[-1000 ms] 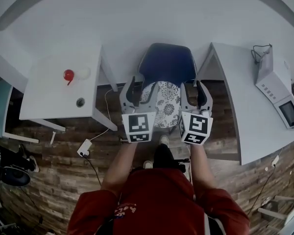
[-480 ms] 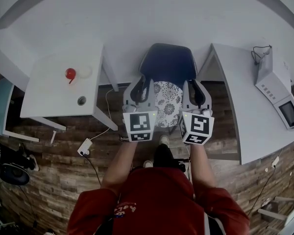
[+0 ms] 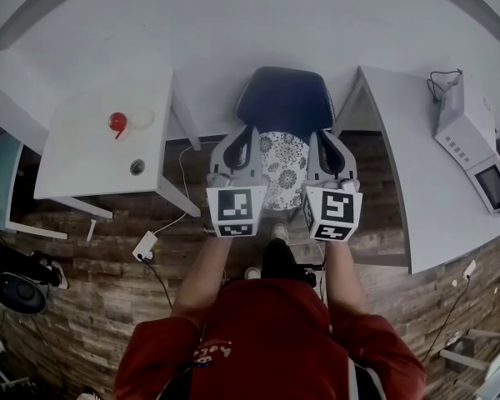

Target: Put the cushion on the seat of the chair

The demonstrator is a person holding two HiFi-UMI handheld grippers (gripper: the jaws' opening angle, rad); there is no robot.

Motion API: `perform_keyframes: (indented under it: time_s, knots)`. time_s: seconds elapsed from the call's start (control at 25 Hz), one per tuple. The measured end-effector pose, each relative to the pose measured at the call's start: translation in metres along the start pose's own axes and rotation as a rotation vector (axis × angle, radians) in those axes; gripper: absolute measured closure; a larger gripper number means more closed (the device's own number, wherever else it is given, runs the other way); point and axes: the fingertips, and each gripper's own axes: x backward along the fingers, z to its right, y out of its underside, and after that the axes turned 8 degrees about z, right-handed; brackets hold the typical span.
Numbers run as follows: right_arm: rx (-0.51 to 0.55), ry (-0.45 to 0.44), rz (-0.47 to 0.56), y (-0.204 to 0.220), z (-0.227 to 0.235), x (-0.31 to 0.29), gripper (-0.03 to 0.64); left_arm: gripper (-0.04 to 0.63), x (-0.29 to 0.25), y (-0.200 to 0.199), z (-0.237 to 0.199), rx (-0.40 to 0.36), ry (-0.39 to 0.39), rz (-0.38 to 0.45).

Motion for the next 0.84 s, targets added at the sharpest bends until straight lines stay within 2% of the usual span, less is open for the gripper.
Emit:
perform_keyframes:
  time_s: [0.84]
  knots:
    - [0.004,0.034,0.002,-0.004,0.015,0.006,0.581,0.566,0.0,-0.011,0.009,-0.006,-0.003,0.018]
